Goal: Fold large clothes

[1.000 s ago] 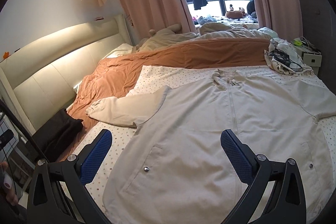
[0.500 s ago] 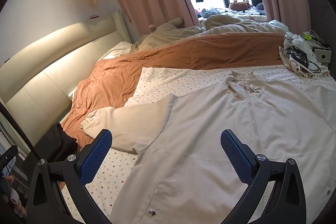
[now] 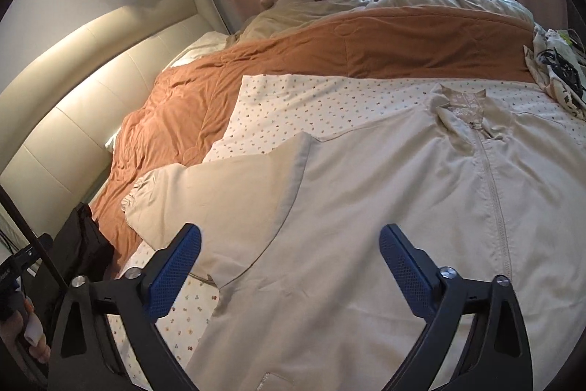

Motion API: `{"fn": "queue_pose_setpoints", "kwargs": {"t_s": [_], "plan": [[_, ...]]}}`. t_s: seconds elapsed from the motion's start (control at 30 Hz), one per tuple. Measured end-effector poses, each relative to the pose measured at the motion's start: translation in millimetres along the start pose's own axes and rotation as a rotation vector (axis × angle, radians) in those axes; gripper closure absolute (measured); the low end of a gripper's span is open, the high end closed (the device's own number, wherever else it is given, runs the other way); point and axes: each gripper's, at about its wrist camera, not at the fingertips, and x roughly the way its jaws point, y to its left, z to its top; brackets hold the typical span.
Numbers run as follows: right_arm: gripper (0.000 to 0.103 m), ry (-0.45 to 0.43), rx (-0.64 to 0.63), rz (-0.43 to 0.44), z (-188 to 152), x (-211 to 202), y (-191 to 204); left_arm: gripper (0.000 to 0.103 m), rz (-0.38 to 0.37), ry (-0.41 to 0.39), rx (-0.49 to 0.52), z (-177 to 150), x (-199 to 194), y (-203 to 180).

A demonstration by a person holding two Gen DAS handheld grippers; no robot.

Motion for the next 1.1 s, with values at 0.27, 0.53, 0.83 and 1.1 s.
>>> {"fn": "queue_pose_setpoints", "kwargs": {"t_s": [0.27, 0.53, 0.83, 1.1], "plan": [[0.046, 0.121, 0.032, 0.039, 7.3, 62.1, -6.3, 0.031, 0.046, 0.120, -0.100, -2.5, 83.6, 26.7], [0.055, 0.194, 0.051, 0.075, 6.3, 99.5, -18.0, 0.038, 0.082, 0.217, -0.197, -10.5, 152.2, 53.4], [0.075, 0.198, 0.118, 0.115, 6.7, 107.9, -39.1, 0.070, 0.158, 0.233, -0.244, -6.5, 195.5, 75.8], [0.078, 0.217, 0.128, 0.237, 1.9, 119.3, -28.5, 0.096, 0.103, 0.123, -0.217, 24.0, 159.1, 69.7]]}}
